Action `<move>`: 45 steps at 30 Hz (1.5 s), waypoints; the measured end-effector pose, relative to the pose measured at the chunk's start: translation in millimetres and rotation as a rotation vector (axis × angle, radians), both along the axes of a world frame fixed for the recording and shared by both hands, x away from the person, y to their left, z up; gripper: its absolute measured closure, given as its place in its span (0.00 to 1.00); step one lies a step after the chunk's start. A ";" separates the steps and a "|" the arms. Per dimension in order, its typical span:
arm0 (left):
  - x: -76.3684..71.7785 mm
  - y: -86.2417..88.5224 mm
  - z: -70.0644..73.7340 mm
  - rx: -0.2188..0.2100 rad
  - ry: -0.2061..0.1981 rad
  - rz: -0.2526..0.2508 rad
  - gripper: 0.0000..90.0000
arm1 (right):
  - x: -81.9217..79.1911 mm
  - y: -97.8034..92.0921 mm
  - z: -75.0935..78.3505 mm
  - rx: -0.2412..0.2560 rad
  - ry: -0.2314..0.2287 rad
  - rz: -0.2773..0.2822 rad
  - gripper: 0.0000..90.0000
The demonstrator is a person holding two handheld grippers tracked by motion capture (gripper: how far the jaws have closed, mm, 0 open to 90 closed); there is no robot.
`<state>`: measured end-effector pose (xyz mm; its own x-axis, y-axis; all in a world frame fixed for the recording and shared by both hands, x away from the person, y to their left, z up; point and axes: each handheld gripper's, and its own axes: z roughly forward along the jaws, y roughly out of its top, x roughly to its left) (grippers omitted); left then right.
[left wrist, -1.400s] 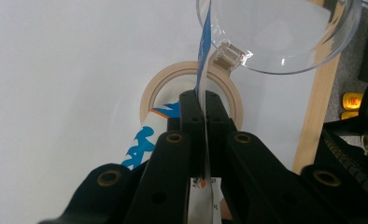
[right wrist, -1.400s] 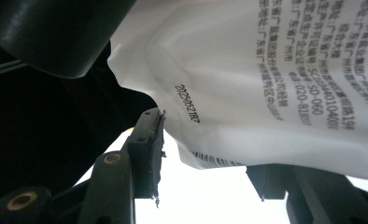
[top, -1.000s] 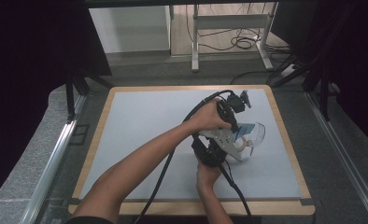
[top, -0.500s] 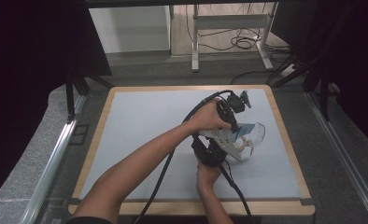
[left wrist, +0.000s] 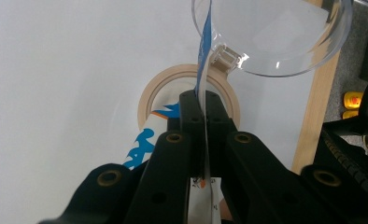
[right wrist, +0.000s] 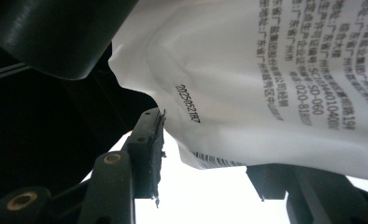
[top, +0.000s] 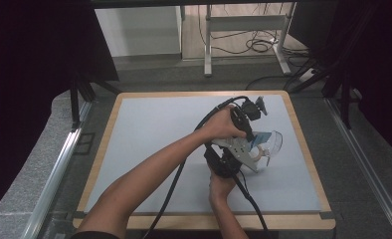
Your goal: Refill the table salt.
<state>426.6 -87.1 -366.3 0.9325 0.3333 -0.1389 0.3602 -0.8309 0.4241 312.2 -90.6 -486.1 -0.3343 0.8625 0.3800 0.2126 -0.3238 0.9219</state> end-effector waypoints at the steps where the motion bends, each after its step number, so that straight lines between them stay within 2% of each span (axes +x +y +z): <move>1: 0.0 -0.1 -0.1 -0.001 0.001 0.000 1.00 | 0.5 0.0 -0.2 -0.001 -0.005 -0.003 0.58; 33: -0.2 0.4 2.5 0.001 -0.003 0.002 1.00 | -0.3 0.8 4.6 0.014 0.000 -0.002 0.58; 45: 0.0 2.6 5.3 -0.005 -0.005 0.003 1.00 | 0.3 2.0 6.8 0.009 -0.011 -0.006 0.58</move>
<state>426.6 -84.6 -361.0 0.9322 0.3355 -0.1356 0.3605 -0.8279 0.4298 312.5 -88.6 -479.3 -0.3335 0.8609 0.3842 0.2010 -0.3332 0.9212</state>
